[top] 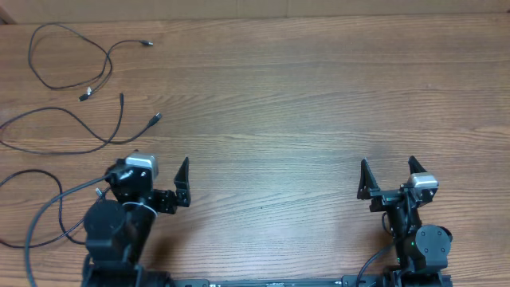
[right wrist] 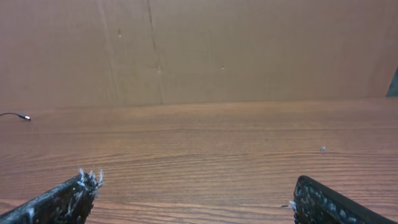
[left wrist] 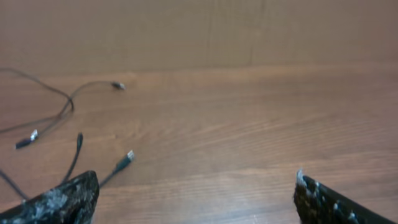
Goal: Untangle cables
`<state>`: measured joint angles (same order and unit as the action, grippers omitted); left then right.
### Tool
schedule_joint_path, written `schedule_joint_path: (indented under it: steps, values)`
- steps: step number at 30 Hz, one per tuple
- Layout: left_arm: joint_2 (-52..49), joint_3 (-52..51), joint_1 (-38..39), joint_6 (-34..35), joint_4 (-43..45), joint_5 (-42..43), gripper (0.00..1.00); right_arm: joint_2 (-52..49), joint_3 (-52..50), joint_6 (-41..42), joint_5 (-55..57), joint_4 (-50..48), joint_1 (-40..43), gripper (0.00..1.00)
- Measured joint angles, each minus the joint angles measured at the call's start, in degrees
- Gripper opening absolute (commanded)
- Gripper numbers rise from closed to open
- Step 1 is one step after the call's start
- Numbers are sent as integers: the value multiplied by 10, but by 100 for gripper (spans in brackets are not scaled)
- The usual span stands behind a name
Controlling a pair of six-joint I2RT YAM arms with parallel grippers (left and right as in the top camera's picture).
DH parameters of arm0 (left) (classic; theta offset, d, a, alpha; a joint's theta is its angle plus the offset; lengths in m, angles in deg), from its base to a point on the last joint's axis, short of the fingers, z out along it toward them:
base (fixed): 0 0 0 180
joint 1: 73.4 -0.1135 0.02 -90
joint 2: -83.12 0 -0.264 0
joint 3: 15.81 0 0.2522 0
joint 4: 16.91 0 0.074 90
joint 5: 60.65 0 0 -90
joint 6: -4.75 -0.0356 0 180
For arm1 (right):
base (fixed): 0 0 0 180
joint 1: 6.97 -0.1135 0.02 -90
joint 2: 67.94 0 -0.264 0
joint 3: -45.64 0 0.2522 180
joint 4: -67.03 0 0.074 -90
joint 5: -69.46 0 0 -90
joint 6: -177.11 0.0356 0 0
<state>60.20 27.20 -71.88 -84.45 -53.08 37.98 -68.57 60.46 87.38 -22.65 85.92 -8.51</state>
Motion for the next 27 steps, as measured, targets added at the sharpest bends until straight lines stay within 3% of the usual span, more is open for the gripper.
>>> schedule_joint_path:
  steps: [7, 15, 27]
  values:
    - [100, -137, 0, -10, 158, -18, 100, 0, 0, 0, 0, 0, 0, 100]
    - [160, -220, 0, -15, 248, -40, 100, 0, 0, 0, 0, 0, 0, 100]
    - [220, -283, 0, -25, 294, -90, 100, 0, 0, 0, 0, 0, 0, 100]
